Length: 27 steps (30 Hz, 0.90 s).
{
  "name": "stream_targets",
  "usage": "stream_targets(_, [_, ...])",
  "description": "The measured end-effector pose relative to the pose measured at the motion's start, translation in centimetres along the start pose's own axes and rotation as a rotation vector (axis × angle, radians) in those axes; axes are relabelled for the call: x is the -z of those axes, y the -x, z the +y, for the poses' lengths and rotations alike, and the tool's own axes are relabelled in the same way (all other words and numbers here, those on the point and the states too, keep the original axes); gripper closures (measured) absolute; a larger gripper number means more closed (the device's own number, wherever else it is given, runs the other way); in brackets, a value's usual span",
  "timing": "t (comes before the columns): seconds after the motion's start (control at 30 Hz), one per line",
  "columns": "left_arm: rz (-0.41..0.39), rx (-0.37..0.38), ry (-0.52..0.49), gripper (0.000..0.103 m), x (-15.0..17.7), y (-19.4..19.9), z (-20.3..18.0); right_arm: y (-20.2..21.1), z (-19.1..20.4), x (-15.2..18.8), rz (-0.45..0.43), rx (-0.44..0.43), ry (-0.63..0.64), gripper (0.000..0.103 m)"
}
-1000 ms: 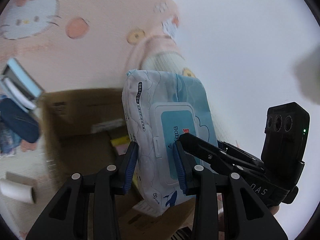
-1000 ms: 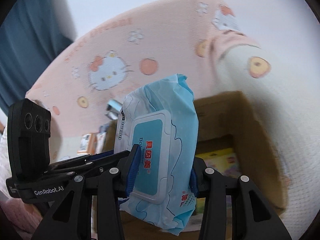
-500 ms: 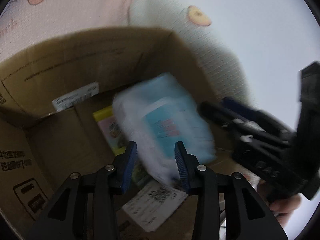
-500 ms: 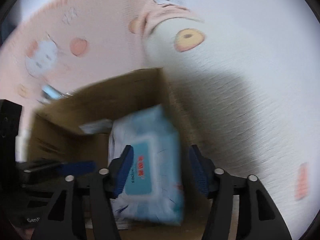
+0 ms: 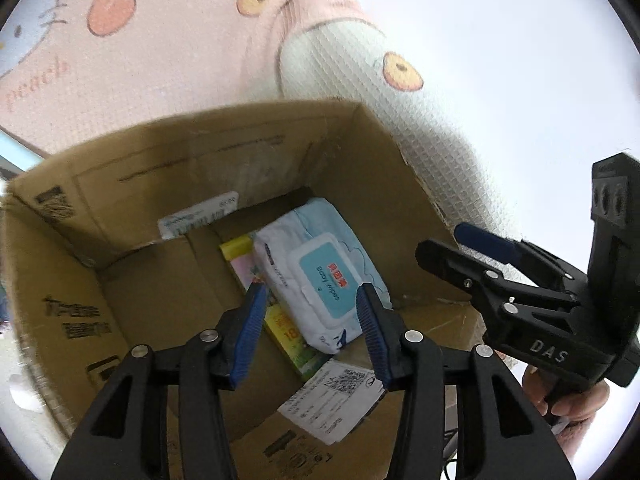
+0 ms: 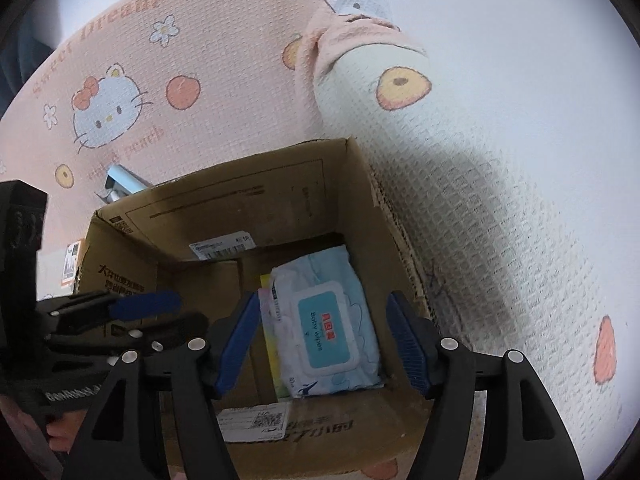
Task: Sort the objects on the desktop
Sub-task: 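Open the right gripper to drop the wipes pack into the box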
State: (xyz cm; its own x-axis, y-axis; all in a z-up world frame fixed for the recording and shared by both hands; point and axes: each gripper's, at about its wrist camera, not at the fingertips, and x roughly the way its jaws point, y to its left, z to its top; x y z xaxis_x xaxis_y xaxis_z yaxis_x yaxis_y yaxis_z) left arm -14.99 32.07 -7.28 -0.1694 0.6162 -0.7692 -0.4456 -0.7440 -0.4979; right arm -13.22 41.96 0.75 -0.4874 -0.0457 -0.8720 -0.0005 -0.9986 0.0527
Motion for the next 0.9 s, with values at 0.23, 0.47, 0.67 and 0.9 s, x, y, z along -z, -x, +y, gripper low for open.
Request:
stream_targets(0.23, [-0.208,0.056,-0.040,0.047,1.0,5.5,0.8,3.0,2.0,0.6,-0.041,-0.102,-0.049,0.039])
stream_targets(0.47, [-0.240,0.095,-0.138,0.047,2.5,8.2,0.9,5.3,7.8,0.5,-0.095,0.049,0.069,0.038])
stream_targets(0.67, [-0.316,0.067,-0.134,0.046,4.4,12.3,4.3,5.9,13.4,0.3,-0.112,0.039,0.168,0.038])
stream_targets(0.9, [-0.373,0.027,-0.055,0.046,5.5,16.8,9.7,5.2,20.3,-0.5,-0.120,-0.039,0.238,0.038])
